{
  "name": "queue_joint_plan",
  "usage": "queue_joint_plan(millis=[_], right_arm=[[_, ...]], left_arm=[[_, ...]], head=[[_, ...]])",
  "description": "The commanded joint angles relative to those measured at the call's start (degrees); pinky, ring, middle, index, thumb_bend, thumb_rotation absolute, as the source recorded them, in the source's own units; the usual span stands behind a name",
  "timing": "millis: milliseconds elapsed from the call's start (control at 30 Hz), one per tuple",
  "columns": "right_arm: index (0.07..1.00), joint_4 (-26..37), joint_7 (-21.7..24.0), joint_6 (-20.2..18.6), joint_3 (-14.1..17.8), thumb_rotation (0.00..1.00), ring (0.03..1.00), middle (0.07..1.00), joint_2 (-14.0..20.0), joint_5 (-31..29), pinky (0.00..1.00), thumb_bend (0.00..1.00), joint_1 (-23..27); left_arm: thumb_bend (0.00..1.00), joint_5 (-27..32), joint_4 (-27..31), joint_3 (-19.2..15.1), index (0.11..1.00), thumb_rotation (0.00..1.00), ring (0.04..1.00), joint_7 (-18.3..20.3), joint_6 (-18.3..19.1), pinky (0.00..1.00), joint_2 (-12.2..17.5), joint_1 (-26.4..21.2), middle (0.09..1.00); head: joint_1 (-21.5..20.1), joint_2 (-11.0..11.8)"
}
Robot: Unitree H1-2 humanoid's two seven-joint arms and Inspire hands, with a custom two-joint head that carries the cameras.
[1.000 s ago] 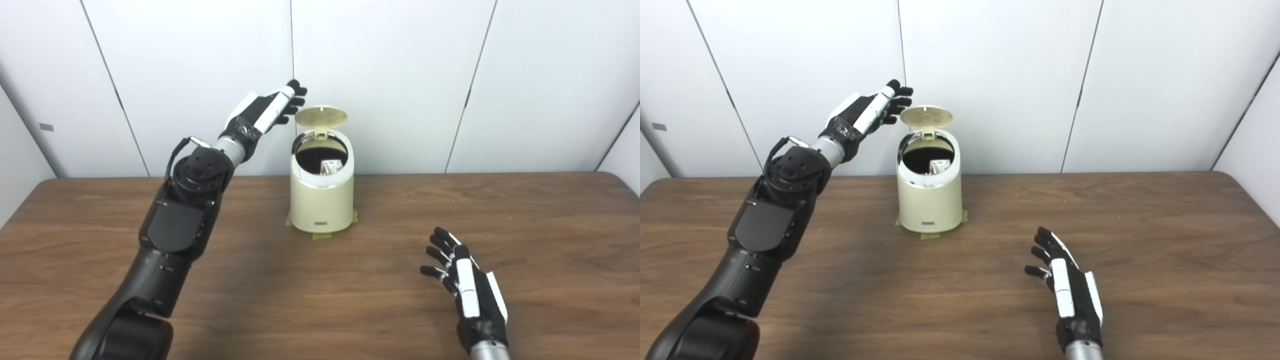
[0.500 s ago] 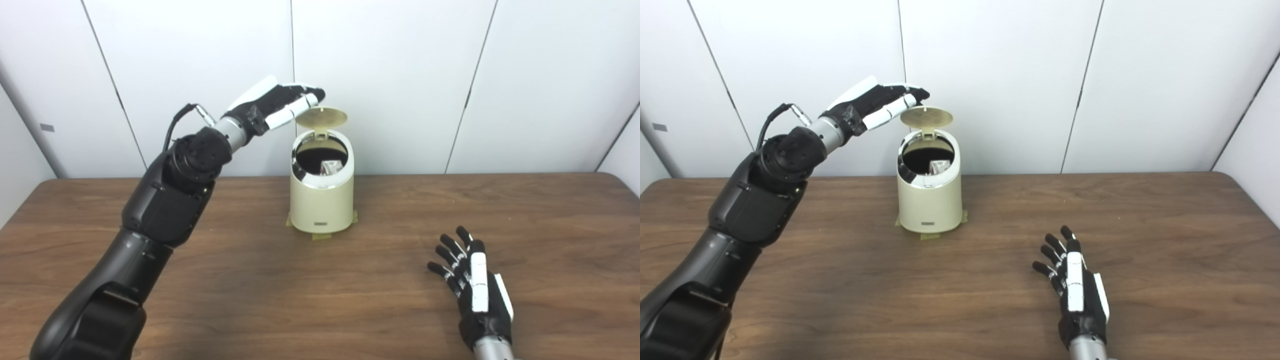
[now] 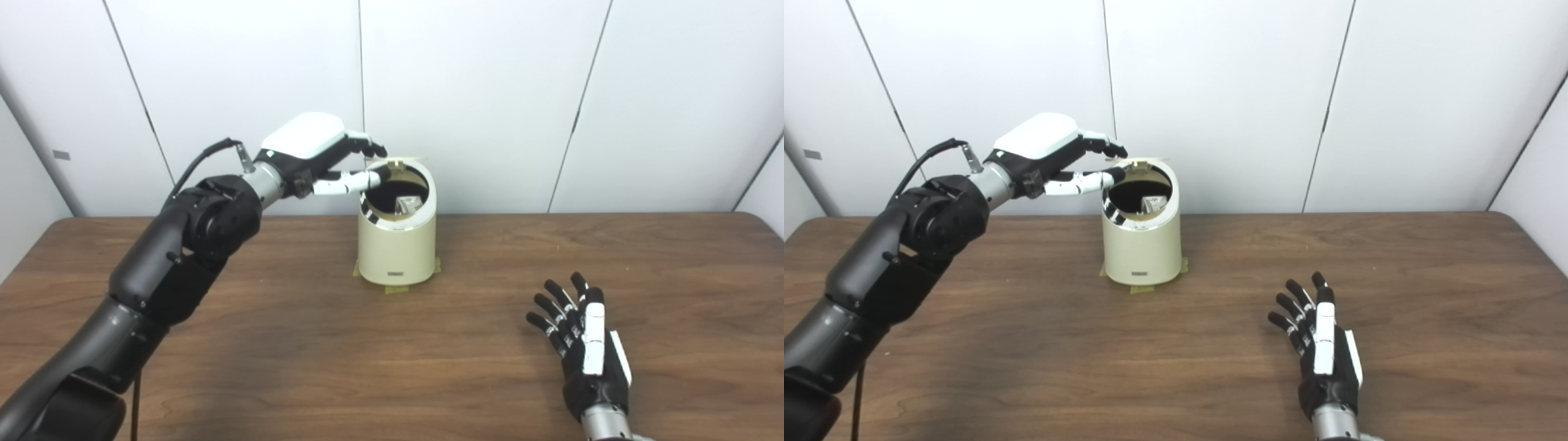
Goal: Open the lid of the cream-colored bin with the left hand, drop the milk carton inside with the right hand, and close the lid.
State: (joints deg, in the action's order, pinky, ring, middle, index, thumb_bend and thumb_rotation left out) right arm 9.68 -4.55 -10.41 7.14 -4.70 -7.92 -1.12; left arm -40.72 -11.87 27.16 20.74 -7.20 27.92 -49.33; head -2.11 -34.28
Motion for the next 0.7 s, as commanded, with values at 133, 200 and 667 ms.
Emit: queue_joint_plan(millis=[133, 200, 667], right_arm=[[1.000, -1.0, -0.3, -1.0, 0.1, 1.00, 0.836, 0.881, 0.1, -0.2, 0.73, 0.55, 0.0], [1.000, -0.9, -0.5, -1.0, 0.0, 1.00, 0.826, 0.872, 0.2, 0.2, 0.72, 0.54, 0.0], [1.000, 0.3, -0.4, -1.9, -0.4, 1.00, 0.777, 0.819, 0.6, 2.0, 0.69, 0.52, -0.2]], left_arm=[[0.45, -6.5, 1.3, 0.4, 0.793, 1.00, 0.821, -0.8, -4.8, 0.89, 2.2, -1.5, 0.788], [0.47, -7.6, 1.2, 0.6, 0.801, 1.00, 0.834, 0.3, -4.9, 0.90, 2.1, -1.1, 0.798], [0.49, -15.4, 4.2, 3.2, 0.849, 1.00, 0.901, 4.6, -6.2, 0.97, 1.5, 1.0, 0.856]], head=[[0.0, -0.1], [0.0, -0.1], [-0.4, -0.4]])
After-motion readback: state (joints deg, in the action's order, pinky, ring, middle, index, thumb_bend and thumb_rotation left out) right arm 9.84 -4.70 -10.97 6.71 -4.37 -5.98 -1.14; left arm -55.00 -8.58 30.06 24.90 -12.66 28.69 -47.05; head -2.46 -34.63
